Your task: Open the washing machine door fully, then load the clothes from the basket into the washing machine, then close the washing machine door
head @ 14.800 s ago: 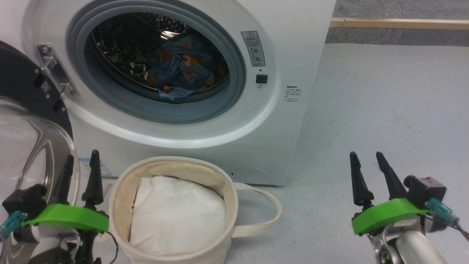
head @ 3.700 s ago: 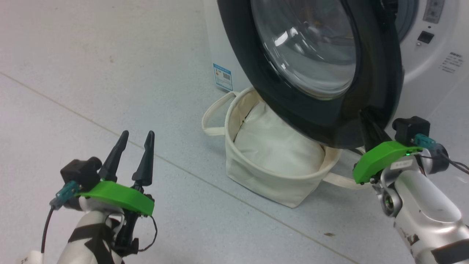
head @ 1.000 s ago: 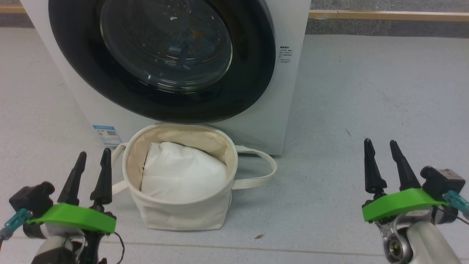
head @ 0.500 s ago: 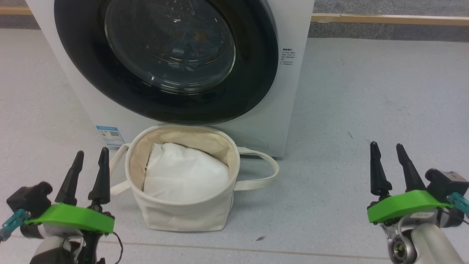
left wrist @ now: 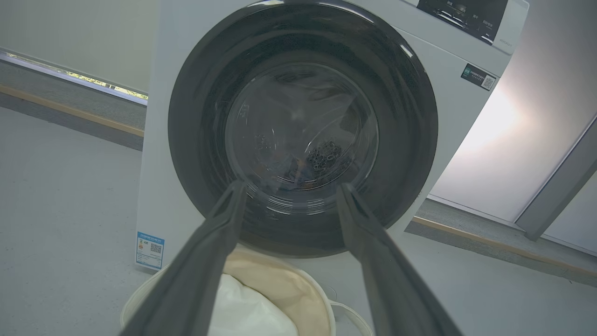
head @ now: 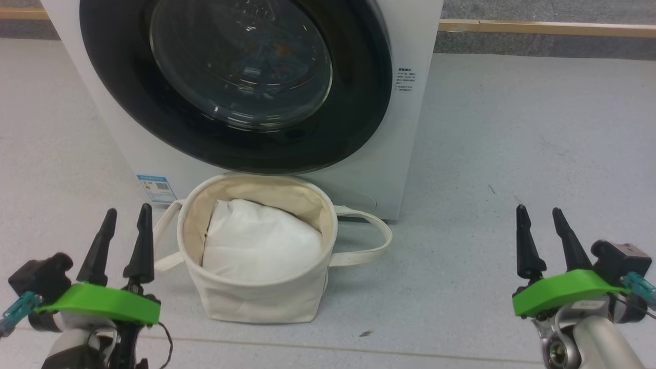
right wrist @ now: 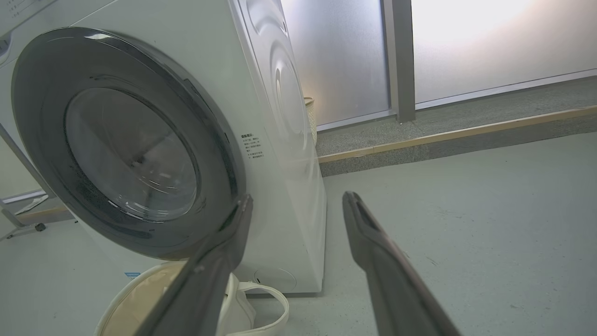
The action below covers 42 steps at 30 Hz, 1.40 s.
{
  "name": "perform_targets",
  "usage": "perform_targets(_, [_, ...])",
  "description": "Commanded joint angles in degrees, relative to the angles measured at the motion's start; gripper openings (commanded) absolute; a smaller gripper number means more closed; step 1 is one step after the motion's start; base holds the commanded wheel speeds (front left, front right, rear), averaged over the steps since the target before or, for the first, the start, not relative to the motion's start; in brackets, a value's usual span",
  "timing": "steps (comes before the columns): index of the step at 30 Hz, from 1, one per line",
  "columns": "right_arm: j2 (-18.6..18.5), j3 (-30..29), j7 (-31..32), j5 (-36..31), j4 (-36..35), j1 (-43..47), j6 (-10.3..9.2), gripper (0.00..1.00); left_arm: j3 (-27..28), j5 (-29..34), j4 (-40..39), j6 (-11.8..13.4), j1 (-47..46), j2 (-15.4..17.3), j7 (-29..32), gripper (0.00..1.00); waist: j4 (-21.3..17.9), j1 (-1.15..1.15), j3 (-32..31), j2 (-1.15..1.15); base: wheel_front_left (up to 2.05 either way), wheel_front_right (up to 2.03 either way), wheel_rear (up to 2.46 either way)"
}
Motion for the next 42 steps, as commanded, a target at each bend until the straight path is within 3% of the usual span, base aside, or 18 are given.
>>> perform_targets(1, [-0.16,1.24,-0.70,-0.58,-1.51,-1.54,-0.01,1.00,2.20,0.42,-2.18,-0.33,-1.80,1.40,-0.68,1.00,0.01,0.00,0.02,0.00,0.00,0.00,0.00])
perform_targets(27, [-0.04,2.30,-0.70,-0.14,-1.45,-1.92,-0.01,1.00,0.74,-0.31,-1.18,-0.33,-1.65,1.28,-0.68,1.00,0.05,0.00,0.17,0.00,0.00,0.00,0.00])
perform_targets(28, [0.06,1.13,0.00,0.01,0.28,-0.01,0.00,0.00,-1.24,-0.08,0.39,0.00,0.02,-0.14,0.00,0.00,0.05,0.00,0.17,0.00,0.00,0.00,0.00])
perform_targets(39, [0.72,0.61,1.38,3.92,1.75,1.24,0.00,0.00,-1.09,-3.46,1.55,0.07,1.74,-1.64,1.39,0.00,0.03,0.13,0.09,0.00,0.00,0.00,0.00])
perform_targets(42, [0.87,0.32,1.87,5.55,1.54,1.37,0.00,0.00,-0.84,-4.88,1.25,0.06,1.99,-1.87,1.87,0.00,0.02,0.03,0.19,0.00,0.00,0.00,0.00])
